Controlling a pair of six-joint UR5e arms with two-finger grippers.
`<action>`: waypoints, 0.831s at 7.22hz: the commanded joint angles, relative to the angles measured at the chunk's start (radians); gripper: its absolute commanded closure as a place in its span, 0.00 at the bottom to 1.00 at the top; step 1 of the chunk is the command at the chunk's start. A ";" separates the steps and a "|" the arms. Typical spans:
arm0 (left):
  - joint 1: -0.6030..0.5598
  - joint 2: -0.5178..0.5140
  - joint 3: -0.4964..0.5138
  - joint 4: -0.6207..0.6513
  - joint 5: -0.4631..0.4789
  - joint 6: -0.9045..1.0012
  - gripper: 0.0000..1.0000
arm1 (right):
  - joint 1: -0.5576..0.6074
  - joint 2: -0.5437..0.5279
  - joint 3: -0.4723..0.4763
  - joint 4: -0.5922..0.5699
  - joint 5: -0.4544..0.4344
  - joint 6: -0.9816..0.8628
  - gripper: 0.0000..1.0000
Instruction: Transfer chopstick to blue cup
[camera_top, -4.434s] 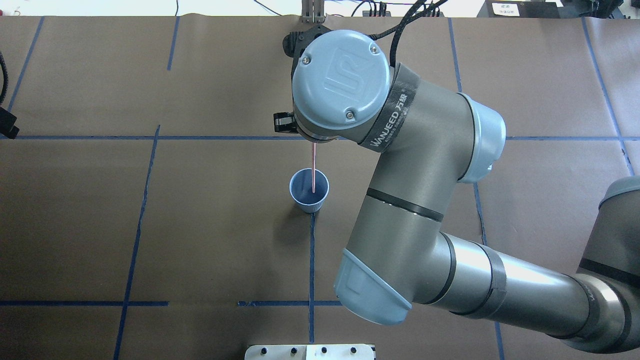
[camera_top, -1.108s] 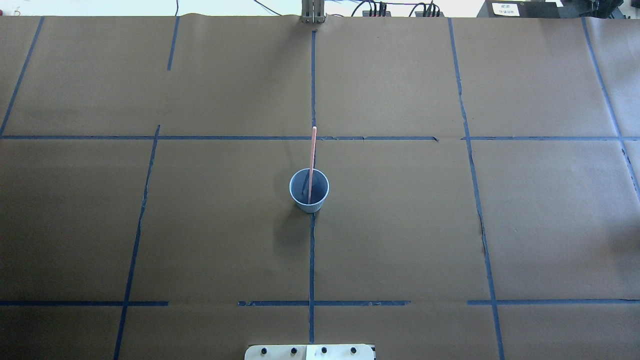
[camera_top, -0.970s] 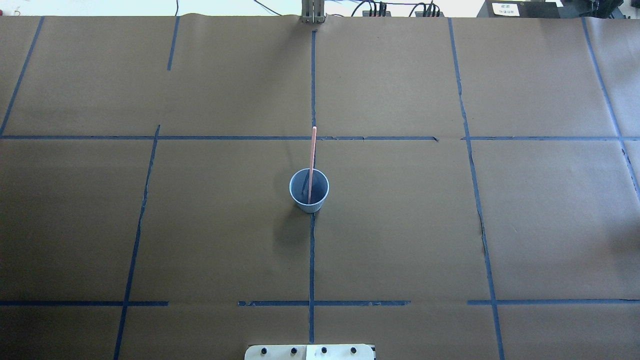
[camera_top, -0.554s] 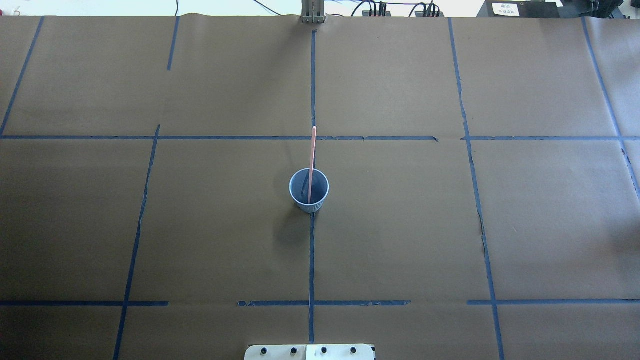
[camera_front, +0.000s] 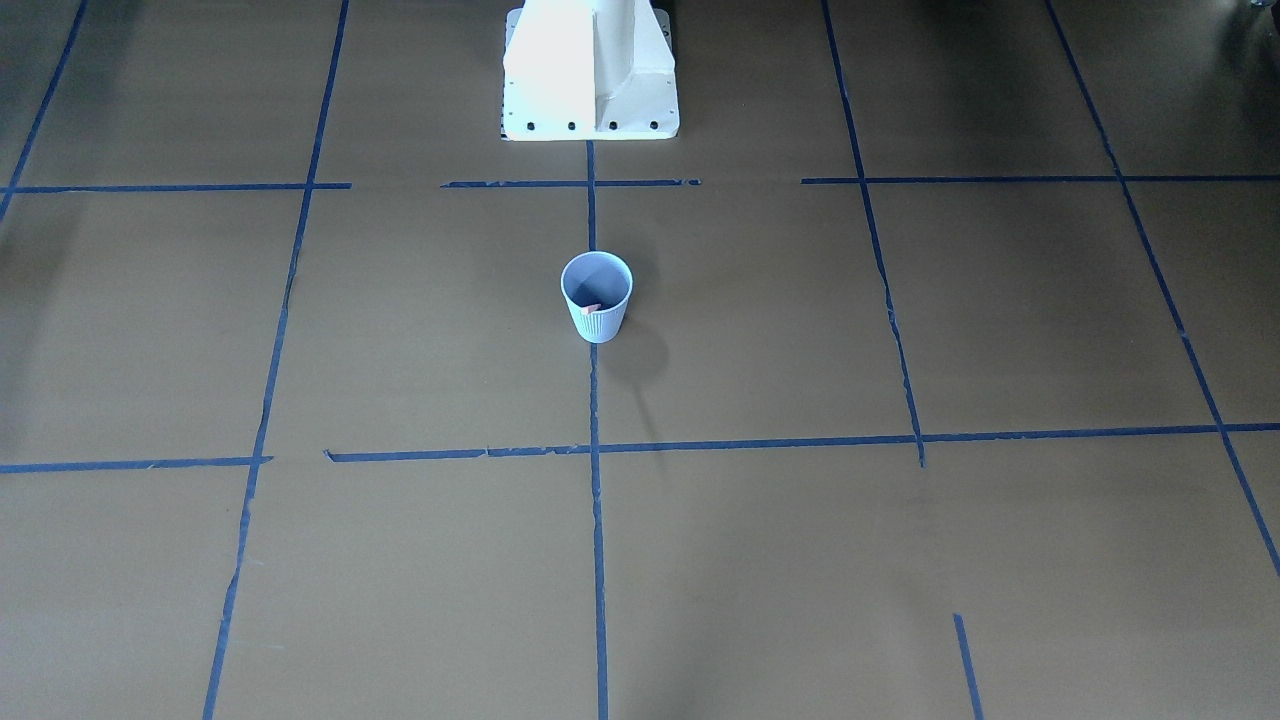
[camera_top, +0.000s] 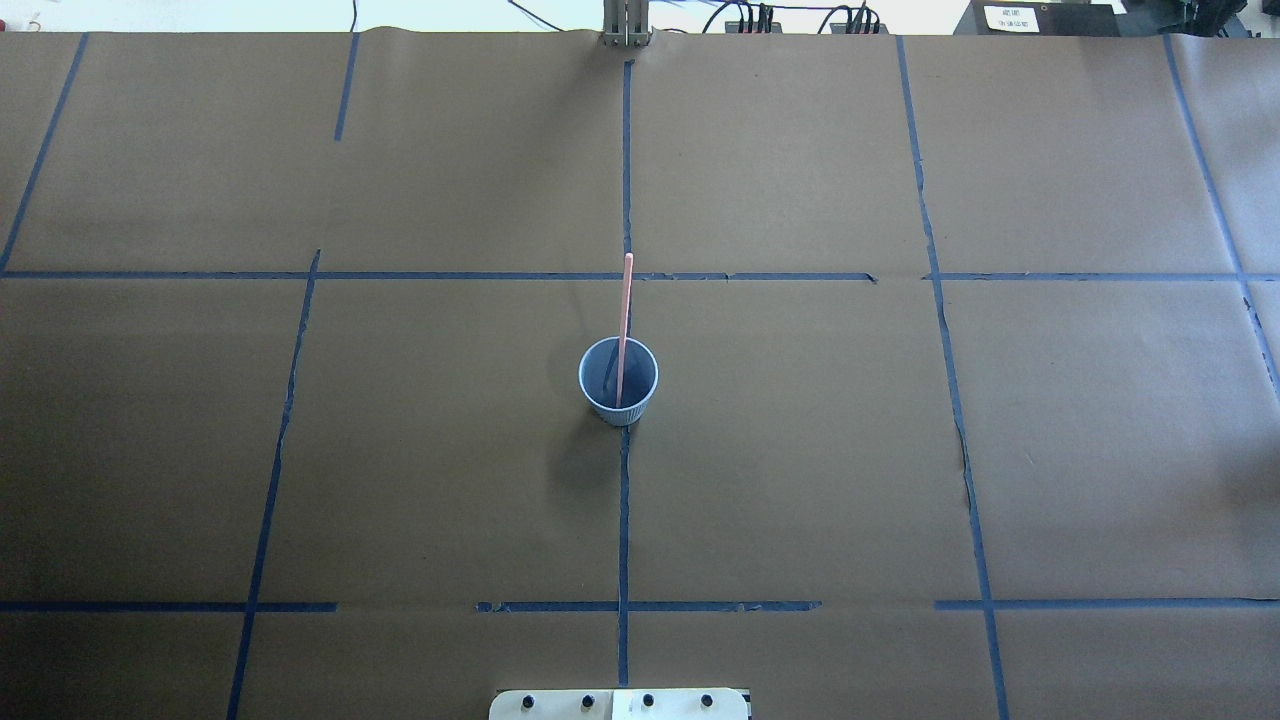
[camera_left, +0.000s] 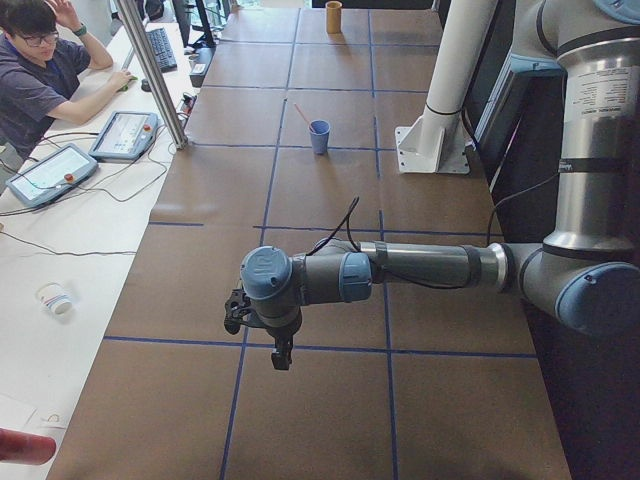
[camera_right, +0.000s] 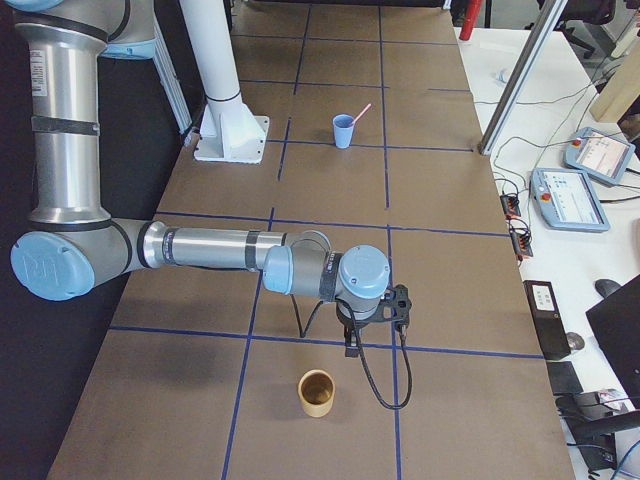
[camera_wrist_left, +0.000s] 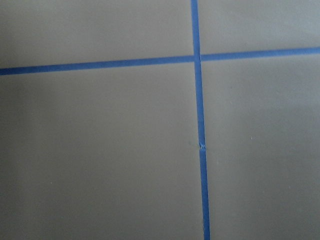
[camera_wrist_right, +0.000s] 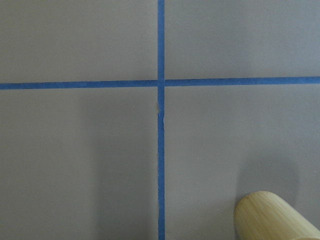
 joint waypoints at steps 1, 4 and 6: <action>0.006 -0.002 0.044 -0.064 0.000 -0.028 0.00 | 0.000 -0.001 -0.001 0.000 0.001 0.005 0.00; 0.006 -0.007 0.033 -0.064 0.006 -0.041 0.00 | 0.000 -0.006 -0.006 0.000 0.000 0.004 0.00; 0.006 -0.008 0.031 -0.064 0.006 -0.039 0.00 | -0.002 -0.012 -0.019 0.050 -0.012 0.004 0.00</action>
